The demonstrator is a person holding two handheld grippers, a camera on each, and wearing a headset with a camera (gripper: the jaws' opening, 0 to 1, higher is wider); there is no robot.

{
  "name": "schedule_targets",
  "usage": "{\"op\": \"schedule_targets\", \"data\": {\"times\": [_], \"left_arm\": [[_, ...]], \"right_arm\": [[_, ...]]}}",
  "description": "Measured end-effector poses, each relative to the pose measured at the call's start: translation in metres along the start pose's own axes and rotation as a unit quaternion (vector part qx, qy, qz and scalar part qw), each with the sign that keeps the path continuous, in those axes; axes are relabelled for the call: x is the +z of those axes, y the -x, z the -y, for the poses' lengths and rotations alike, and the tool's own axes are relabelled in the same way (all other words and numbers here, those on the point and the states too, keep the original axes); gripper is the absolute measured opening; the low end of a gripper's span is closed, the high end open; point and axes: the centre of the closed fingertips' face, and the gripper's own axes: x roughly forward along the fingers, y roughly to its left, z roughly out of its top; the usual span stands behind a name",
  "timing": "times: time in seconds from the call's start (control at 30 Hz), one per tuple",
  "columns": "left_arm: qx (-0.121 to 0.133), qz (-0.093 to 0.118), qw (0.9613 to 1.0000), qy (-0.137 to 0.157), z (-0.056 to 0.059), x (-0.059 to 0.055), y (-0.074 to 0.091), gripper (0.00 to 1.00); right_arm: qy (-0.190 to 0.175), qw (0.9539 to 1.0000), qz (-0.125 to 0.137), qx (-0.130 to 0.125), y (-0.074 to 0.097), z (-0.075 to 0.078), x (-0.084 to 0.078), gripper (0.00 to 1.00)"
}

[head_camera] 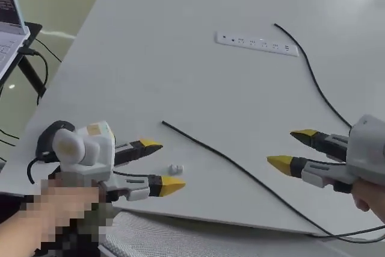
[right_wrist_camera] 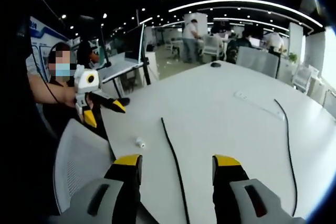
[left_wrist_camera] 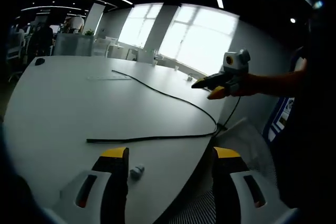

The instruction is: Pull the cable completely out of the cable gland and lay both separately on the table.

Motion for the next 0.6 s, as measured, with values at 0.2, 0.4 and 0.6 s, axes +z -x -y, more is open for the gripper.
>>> {"op": "schedule_targets", "data": {"times": [0.2, 0.4, 0.6], "left_arm": [[0.019, 0.001, 0.9998, 0.001, 0.002, -0.001, 0.007, 0.68], [0.037, -0.014, 0.9992, -0.002, -0.003, -0.007, 0.011, 0.72], [0.042, -0.028, 0.9987, -0.01, -0.002, -0.01, 0.01, 0.78]], "right_arm": [[-0.021, 0.9995, 0.016, 0.02, 0.011, -0.011, -0.022, 0.62], [-0.045, 0.9975, 0.001, 0.054, 0.013, -0.021, -0.05, 0.68], [-0.047, 0.9964, -0.008, 0.07, 0.012, -0.021, -0.068, 0.76]]}}
